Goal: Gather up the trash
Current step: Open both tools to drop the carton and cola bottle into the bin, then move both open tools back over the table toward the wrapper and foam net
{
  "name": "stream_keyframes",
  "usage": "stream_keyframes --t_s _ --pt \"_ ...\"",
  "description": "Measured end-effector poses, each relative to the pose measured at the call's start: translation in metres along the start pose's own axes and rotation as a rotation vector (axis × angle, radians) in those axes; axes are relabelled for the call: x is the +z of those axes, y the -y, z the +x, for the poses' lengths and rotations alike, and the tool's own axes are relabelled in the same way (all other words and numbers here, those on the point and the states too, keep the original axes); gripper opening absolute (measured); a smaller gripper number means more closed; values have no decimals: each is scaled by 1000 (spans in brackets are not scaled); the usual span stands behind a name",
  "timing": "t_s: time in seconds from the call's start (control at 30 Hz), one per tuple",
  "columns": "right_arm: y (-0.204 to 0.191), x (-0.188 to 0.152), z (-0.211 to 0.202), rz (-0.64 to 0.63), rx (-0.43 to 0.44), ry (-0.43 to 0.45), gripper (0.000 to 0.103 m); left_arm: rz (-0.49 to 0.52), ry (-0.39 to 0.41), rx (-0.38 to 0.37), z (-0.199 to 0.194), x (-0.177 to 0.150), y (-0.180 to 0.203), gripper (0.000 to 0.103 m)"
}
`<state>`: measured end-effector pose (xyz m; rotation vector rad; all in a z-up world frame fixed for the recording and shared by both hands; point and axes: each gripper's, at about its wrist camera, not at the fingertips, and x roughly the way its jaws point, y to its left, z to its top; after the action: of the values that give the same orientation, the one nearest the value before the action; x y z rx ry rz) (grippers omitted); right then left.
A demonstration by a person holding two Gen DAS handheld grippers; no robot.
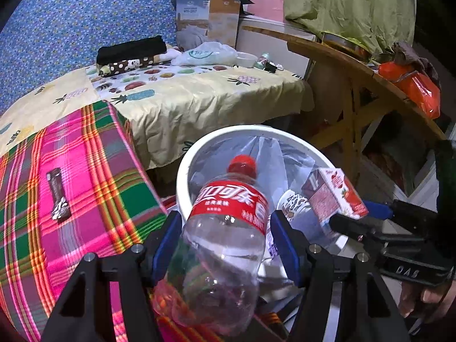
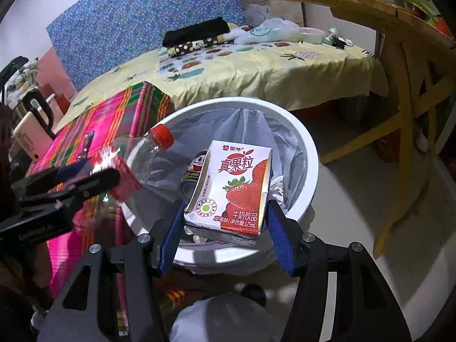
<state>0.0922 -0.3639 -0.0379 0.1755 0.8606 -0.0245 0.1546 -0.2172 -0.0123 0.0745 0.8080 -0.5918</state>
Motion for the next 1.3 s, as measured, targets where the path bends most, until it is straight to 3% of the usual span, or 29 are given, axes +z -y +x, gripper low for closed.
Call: stream_keyframes --t_s 0.23,0.63,1.3 --pt "3 1 1 -19 -16 22 60 10 17 -36 10 11 6 67" --pt "3 2 -9 -18 0 58 62 -25 50 -48 -14 7 -7 70" --pt "-56 -10 -27 -125 139 71 62 -150 88 92 -72 -46 -50 69"
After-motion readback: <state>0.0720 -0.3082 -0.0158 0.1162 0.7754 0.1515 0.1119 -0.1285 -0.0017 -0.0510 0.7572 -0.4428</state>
